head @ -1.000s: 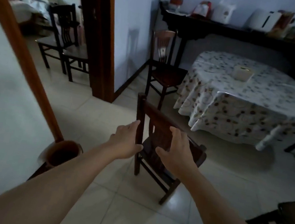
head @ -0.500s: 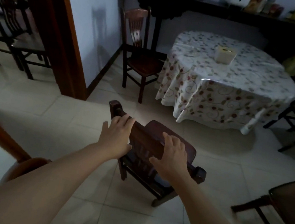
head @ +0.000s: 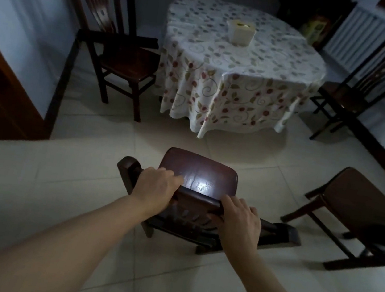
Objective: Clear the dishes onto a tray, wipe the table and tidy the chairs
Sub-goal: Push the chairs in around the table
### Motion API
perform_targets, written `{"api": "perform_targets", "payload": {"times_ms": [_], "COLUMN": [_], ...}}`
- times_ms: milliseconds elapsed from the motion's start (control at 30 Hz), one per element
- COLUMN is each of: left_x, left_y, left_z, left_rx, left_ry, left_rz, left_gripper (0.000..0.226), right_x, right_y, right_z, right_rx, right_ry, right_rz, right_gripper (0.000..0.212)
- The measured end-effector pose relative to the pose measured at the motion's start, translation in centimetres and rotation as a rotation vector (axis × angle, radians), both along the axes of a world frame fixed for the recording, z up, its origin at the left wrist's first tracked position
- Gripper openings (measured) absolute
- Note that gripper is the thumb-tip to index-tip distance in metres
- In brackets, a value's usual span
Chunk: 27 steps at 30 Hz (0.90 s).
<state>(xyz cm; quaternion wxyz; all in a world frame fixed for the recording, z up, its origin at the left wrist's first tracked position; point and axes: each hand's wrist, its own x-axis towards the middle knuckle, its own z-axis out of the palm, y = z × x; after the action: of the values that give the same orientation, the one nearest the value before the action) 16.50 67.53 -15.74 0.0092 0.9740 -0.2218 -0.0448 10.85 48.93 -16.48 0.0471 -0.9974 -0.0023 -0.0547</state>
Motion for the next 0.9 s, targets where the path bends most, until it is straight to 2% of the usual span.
{"api": "perform_targets", "payload": {"times_ms": [67,167,267,433,900], "left_x": [0.9,2.9,5.7,11.1,25.7], "left_y": [0.0,-0.2,-0.7,-2.2,-6.6], "left_z": [0.1,0.9,2.1,4.5,8.4], "left_rx": [0.025,0.012,-0.006,0.024,0.061], "left_ry": [-0.006,-0.026,-0.072,-0.048,-0.108], "left_rz": [-0.064,-0.092,-0.096,-0.091,-0.043], "left_gripper": [0.030,0.023,0.015,0.033,0.037], "right_x": [0.5,2.3,5.2,11.1,28.2], "right_y": [-0.2,-0.6,-1.3,-3.4,-9.1], "right_z": [0.3,0.9,2.4,4.6,9.4], "right_rx": [-0.009,0.002,0.038,0.075,0.021], "right_ry": [-0.014,0.001,-0.014,-0.011,0.037], "right_rz": [0.000,0.019,0.043,0.125,0.227], "right_gripper": [0.045,0.045,0.032,0.034,0.034]}}
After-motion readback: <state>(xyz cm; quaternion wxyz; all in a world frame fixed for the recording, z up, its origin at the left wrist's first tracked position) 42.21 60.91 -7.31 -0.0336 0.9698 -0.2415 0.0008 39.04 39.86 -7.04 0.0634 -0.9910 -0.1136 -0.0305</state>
